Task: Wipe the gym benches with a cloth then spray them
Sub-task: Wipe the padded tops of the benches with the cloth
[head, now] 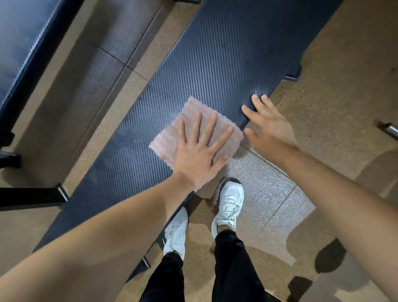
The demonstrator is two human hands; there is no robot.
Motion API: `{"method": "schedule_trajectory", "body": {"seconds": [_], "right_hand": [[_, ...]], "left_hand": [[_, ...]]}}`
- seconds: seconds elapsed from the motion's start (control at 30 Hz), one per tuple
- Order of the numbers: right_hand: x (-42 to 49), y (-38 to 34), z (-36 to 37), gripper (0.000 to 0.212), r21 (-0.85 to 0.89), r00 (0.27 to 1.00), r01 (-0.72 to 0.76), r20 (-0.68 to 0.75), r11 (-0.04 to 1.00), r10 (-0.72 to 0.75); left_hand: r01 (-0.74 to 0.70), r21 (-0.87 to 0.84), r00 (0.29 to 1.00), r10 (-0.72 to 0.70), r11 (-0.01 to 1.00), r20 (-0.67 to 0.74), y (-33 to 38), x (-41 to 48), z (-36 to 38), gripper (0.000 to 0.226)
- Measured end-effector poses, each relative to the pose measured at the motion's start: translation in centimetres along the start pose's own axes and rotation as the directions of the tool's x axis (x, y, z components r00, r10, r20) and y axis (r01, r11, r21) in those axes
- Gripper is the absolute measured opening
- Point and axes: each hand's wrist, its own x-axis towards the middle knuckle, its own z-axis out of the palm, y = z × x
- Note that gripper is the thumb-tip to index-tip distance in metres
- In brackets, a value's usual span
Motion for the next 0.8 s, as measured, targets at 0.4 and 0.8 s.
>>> {"method": "schedule_trajectory", "body": {"seconds": [0.4, 0.8], "right_hand": [[1.5, 3.0, -3.1, 0.044, 0.257, 0.970, 0.013, -0.238, 0.966, 0.050], [8.9, 6.7, -7.2, 0.089, 0.021, 0.969, -0.195, -0.152, 0.981, 0.196]], "left_hand": [[0.112, -0.038, 0.993, -0.111, 0.993, 0.032, -4.7, 6.4, -3.1, 0.058], [0.318, -0.020, 0.948, -0.318, 0.948, 0.003, -8.6, 16.3, -7.0, 0.065]]}}
